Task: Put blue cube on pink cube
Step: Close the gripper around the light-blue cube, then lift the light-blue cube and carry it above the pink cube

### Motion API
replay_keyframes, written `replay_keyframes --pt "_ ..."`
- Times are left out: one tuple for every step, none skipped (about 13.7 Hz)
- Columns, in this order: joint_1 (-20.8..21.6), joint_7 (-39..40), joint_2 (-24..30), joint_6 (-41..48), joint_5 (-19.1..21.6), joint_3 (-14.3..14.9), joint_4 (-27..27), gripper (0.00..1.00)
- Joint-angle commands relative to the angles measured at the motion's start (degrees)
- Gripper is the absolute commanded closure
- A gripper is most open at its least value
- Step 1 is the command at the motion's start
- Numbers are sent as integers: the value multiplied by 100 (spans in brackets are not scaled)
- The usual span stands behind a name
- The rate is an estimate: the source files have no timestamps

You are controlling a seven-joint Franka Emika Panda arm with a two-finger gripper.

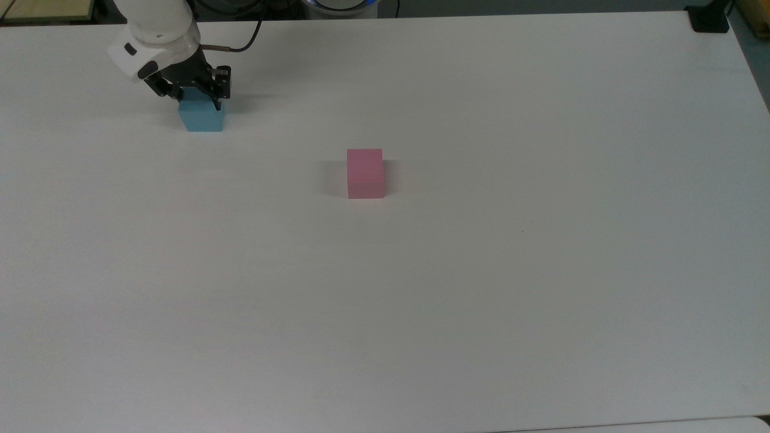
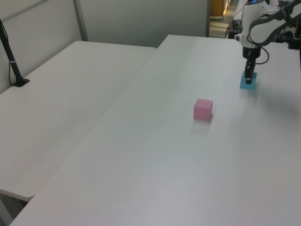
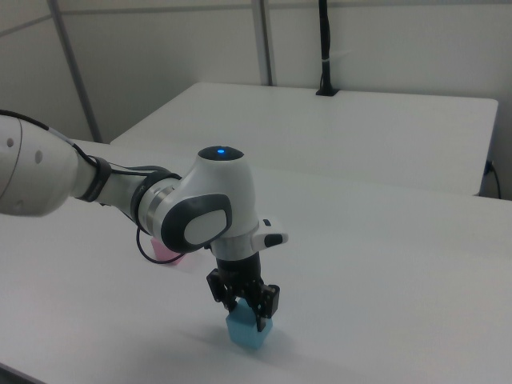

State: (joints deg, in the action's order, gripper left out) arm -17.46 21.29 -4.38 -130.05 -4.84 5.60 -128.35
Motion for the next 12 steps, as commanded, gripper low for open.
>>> replay_keyframes --pt "-12 304 349 75 -96 29 -67 59" --pt "-30 418 428 302 -96 37 -15 59" --pt "-73 515 516 531 -96 37 90 59" --pt "-152 594 639 855 -96 37 247 58" --pt "-170 604 718 1084 -96 37 388 58" --pt "-162 604 763 1348 -87 37 546 58" --pt "-162 604 824 1655 -87 37 774 58" --pt "-162 595 842 1962 -61 37 1029 58" --pt "-153 587 842 2305 -26 37 1344 58" --pt "-135 586 842 2682 0 29 1687 58" --pt "-109 578 833 3052 9 29 2021 57" --pt "-83 578 825 3482 79 11 2442 57"
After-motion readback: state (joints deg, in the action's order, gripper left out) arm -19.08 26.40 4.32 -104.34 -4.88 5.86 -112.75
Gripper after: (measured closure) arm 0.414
